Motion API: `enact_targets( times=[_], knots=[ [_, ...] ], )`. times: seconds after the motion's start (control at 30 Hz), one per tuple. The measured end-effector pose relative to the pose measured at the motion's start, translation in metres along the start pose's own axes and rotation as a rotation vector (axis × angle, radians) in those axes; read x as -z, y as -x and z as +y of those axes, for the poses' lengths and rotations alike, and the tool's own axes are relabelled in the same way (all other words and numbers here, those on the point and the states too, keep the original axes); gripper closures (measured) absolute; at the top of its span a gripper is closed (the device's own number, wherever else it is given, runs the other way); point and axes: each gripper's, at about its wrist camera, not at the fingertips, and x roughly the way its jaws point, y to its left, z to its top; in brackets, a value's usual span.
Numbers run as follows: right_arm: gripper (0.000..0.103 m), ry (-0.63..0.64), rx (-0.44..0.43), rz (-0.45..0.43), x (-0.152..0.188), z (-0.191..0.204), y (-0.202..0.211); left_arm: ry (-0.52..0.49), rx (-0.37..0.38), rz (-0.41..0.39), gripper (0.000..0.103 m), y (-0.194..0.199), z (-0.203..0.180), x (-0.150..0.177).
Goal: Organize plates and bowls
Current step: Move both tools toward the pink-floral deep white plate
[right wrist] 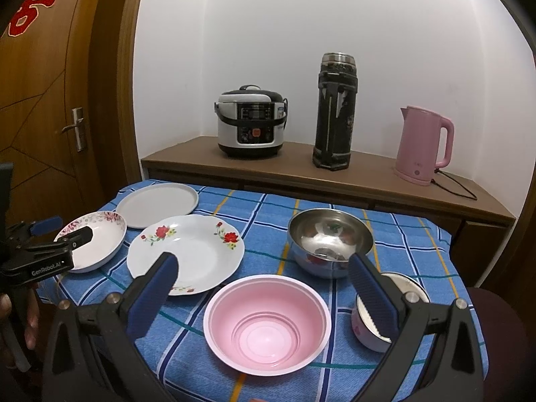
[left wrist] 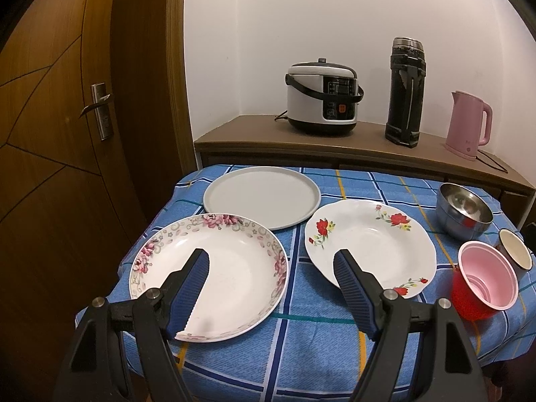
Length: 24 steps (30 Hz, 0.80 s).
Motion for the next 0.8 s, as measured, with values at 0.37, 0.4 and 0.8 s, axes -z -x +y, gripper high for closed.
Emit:
enact_targets(
  times=[0.37, 0.4, 0.8],
  knots=[
    [0.000, 0.010, -0.007, 0.004, -0.001, 0.006, -0.005, 0.005, 0.000, 0.003, 0.024, -0.001, 0.002, -0.001],
    [0.000, 0.012, -0.008, 0.005, -0.001, 0.007, -0.005, 0.006, 0.000, 0.003, 0.024, -0.001, 0.003, -0.002],
    [0.000, 0.026, -0.013, 0.012, -0.003, 0.017, -0.010, 0.017, 0.002, 0.003, 0.024, -0.004, 0.009, -0.002]
  ],
)
